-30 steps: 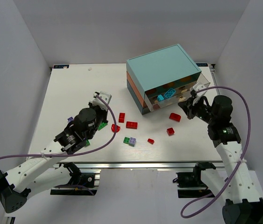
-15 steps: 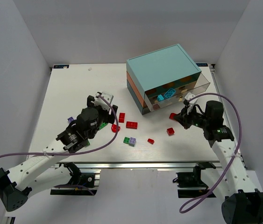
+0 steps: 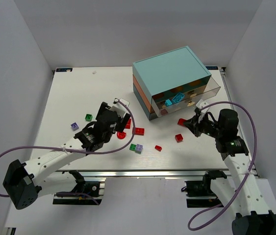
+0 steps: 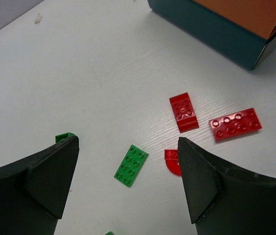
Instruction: Sort the legos into containers by color
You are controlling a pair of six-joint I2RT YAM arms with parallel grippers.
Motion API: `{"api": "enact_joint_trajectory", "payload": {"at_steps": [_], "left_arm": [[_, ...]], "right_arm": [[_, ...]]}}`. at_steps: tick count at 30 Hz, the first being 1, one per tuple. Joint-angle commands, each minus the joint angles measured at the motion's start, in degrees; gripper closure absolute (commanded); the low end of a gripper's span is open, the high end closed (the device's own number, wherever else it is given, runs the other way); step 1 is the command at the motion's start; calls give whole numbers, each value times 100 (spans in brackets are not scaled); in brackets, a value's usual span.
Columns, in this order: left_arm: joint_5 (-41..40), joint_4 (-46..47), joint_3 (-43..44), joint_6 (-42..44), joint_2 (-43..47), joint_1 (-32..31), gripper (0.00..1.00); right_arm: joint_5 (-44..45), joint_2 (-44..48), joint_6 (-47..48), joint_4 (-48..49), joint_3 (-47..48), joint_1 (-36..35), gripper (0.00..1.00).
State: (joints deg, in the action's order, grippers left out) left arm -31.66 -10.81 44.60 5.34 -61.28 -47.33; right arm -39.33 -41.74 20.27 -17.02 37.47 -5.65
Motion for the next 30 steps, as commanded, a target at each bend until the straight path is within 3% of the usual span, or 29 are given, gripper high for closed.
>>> {"api": "enact_joint_trajectory", "payload": {"at_steps": [1,6,11,14,15,16,18,20,21,22,24,30], "left_arm": [[-410,-141,102,90,-112,13,9],[-552,-228,145,81,-341,13,11],[-429,-317,260,63,-499,13,20],[-289,-352,277,19,-456,13,41],[-201,-334,286,2,-429,13,66],[-139,-326,295,-16,-403,13,75],[27,-334,321,-51,-403,13,80],[133,-369,382,-112,-403,13,73],[212,-395,392,-156,-403,13,64],[248,-404,409,-174,-394,13,44],[309,-370,383,-192,-333,13,31],[503,-317,374,-253,-131,13,26]], "right_arm": [[250,131,117,-3,32,-15,91],[417,-27,258,-47,58,-24,91],[461,-308,354,-74,41,-6,92],[479,-484,355,-56,50,-6,92],[488,-546,355,-56,41,-6,92],[462,-564,337,-48,32,2,92],[426,-581,337,31,-12,20,93],[391,-573,319,172,-56,11,94],[348,-573,346,224,-108,11,94],[234,-581,415,303,-135,-15,94],[102,-756,416,550,-118,-24,96],[-119,-1951,302,786,769,-24,100]]}}
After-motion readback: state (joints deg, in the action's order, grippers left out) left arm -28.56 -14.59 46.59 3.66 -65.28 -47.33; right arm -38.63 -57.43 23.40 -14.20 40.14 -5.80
